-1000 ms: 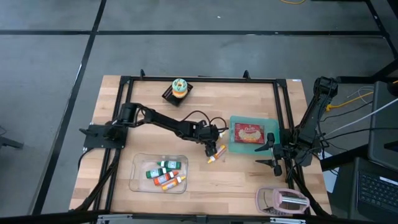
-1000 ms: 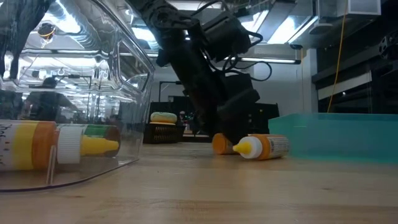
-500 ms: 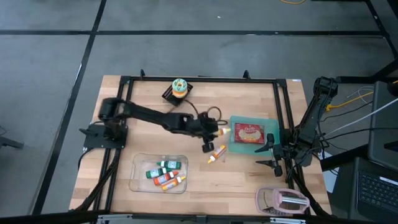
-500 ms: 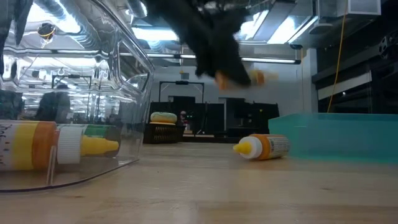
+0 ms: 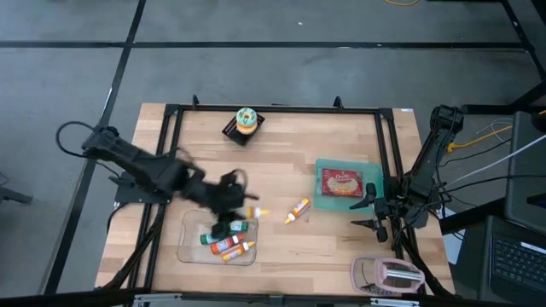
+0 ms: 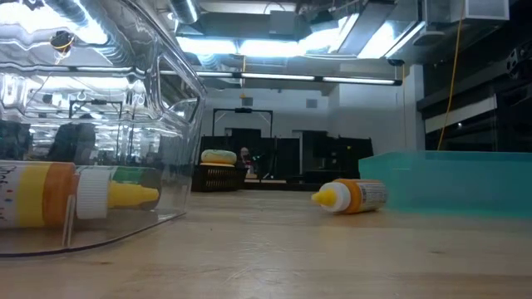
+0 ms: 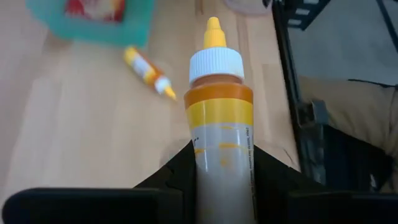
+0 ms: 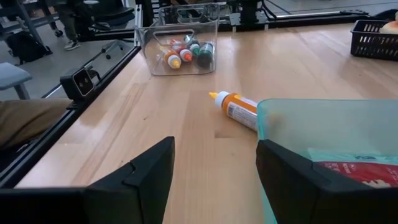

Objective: Pick & Place Food Item
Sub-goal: Put the top yellow food coloring bottle into the transparent bin

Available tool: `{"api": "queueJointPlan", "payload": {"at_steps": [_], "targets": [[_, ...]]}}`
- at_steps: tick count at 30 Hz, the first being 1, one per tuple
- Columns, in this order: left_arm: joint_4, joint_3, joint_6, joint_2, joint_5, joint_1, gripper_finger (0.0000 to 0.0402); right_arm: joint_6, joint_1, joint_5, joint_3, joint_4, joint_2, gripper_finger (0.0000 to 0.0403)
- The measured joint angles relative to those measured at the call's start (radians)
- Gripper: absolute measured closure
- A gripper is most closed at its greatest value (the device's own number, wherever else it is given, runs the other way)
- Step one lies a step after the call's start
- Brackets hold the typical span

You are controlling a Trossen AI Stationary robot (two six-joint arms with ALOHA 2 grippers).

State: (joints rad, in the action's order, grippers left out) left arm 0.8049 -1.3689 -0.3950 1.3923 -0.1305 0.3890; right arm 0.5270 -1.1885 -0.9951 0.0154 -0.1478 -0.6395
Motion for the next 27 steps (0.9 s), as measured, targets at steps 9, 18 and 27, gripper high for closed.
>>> {"api": "queueJointPlan", "payload": {"at_steps": [9,18,27], "targets": [[0.095,0.074,-0.416,-0.015,-0.158,0.349,0.0305,0.010,0.000,-0.010,0.000,0.000,0.000,0.0179],[-0.067,0.377,-0.726,0.021,-0.109,0.493,0.0305,-0.003,0.000,-0.019,0.000,0.002,0.000,0.0179],[-0.382,0.617,-0.802,0.020,-0.112,0.514,0.0261,-0.003,0.000,-0.019,0.000,0.002,0.000,0.0179]]}}
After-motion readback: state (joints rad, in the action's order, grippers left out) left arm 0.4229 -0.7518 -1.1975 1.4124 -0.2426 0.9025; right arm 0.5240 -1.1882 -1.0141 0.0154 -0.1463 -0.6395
